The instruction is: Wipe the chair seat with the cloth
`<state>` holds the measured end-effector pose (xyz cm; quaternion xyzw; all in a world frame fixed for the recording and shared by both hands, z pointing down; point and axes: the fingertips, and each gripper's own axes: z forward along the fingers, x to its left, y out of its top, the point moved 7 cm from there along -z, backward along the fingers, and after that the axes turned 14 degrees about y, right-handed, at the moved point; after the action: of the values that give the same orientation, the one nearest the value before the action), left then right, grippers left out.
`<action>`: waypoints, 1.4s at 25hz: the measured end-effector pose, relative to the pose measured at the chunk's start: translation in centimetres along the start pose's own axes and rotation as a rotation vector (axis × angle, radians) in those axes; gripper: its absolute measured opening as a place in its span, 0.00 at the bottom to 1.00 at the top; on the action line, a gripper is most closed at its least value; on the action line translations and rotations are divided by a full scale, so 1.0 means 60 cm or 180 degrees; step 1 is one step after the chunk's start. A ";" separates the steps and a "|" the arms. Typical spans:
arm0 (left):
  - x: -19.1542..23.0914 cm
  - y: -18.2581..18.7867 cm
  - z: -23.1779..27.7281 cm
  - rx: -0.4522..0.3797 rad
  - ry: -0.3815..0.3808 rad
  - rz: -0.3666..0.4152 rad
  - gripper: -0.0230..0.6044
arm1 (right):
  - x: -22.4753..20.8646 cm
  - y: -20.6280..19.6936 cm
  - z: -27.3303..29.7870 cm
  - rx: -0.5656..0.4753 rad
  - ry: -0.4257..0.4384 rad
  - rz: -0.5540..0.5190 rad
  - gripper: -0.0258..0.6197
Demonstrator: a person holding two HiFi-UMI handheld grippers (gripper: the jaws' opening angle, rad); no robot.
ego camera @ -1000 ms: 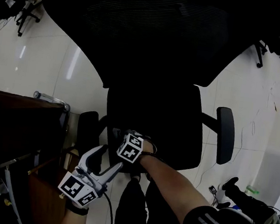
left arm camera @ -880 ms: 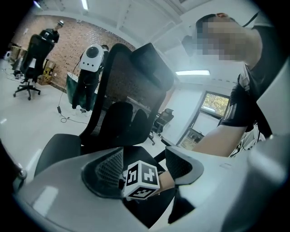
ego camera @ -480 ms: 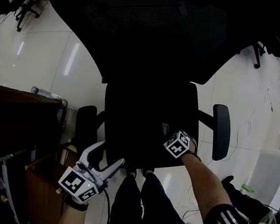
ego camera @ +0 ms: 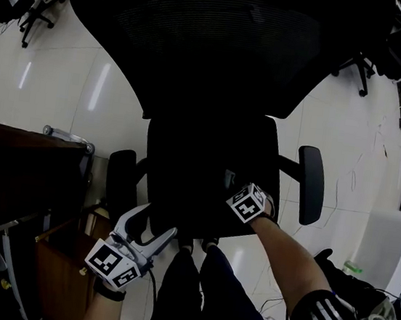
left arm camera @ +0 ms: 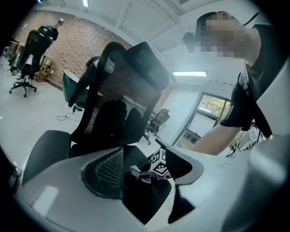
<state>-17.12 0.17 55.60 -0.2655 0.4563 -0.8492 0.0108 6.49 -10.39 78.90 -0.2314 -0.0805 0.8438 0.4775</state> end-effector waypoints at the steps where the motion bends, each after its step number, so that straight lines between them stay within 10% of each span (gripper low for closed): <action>1: 0.003 -0.004 -0.006 0.0019 0.0025 -0.0011 0.54 | 0.037 0.026 0.025 -0.0053 0.0147 -0.0088 0.09; 7: 0.021 -0.020 -0.035 0.0081 0.0190 -0.0072 0.54 | 0.247 0.164 0.123 -0.0358 0.0894 -0.0352 0.09; 13: 0.039 -0.031 -0.055 0.0090 0.0287 -0.0077 0.54 | 0.315 0.152 0.185 -0.0172 0.1107 -0.0621 0.09; 28: -0.022 -0.038 0.001 0.0191 0.0017 -0.0103 0.54 | 0.069 -0.191 -0.014 0.0350 0.0287 0.0060 0.09; 35: -0.049 -0.036 0.025 0.0216 -0.0128 -0.0052 0.54 | 0.013 -0.231 -0.088 0.0110 -0.0103 0.0569 0.09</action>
<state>-13.44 1.02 56.67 -0.2857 0.4247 -0.8588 0.0220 19.26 -2.81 78.95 -0.2157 -0.0526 0.8879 0.4030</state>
